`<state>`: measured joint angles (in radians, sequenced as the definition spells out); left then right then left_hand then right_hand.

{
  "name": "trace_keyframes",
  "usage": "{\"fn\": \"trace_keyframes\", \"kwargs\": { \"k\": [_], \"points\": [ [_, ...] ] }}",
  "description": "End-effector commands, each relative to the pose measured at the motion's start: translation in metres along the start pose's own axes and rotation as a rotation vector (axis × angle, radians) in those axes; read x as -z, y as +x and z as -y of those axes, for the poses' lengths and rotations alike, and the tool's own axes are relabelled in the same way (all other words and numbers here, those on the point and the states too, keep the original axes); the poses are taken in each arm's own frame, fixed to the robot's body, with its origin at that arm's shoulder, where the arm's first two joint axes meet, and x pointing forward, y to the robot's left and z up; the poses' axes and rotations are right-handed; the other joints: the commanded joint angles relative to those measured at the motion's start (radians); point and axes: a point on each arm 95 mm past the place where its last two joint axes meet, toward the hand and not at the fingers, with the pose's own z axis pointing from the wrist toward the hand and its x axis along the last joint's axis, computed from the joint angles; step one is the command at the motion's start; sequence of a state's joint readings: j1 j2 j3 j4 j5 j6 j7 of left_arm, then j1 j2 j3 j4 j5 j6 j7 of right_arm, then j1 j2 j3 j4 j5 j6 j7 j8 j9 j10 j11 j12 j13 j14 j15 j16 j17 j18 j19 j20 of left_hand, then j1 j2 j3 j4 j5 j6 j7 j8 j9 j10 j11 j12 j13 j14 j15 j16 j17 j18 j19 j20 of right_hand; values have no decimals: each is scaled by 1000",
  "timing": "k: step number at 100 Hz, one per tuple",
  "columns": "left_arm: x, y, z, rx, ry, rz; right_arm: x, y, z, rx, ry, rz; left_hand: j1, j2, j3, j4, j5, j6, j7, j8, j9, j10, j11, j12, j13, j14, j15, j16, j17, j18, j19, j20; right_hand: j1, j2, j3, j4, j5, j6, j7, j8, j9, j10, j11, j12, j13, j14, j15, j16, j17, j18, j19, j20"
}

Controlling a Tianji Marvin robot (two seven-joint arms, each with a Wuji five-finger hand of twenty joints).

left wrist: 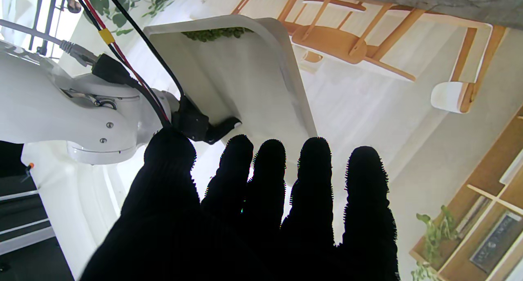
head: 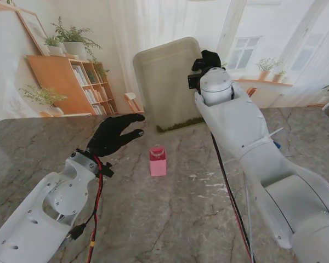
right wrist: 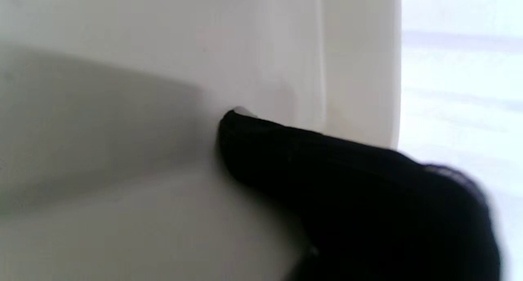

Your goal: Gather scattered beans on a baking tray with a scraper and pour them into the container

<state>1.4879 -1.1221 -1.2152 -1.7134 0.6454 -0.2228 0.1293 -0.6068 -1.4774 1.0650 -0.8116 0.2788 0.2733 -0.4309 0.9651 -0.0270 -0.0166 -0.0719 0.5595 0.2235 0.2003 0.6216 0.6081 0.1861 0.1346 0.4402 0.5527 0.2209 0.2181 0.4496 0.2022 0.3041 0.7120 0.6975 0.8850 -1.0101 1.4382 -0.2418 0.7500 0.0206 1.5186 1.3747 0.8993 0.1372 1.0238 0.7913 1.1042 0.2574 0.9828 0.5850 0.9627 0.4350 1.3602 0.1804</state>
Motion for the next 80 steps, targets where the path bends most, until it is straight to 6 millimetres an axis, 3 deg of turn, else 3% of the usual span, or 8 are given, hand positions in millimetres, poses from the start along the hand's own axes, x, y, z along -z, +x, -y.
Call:
{"fn": "trace_keyframes", "kwargs": {
  "k": [1,80],
  "points": [
    [-1,1,-2,10,-6,-2,2,20,10,-22,34,-46,14,58,-24,30,-21,-11,-8,-14,-15,-2,-10,-12,-34,-5,-15,-12,-17,2,-25,-23,134,52,132,57,35,-41,42,12,77,-214,164,85,64,-163,224,86,146,-322,321,163],
    [-10,-4,-8,47,-55,3,-4,27,28,24,129,-177,12,56,-24,30,-14,-15,-5,-15,-9,-4,-8,-15,-21,-2,-5,-13,-14,16,-19,-17,119,73,132,63,40,-71,41,13,83,-231,154,90,65,-176,217,93,147,-334,313,179]
  ]
}}
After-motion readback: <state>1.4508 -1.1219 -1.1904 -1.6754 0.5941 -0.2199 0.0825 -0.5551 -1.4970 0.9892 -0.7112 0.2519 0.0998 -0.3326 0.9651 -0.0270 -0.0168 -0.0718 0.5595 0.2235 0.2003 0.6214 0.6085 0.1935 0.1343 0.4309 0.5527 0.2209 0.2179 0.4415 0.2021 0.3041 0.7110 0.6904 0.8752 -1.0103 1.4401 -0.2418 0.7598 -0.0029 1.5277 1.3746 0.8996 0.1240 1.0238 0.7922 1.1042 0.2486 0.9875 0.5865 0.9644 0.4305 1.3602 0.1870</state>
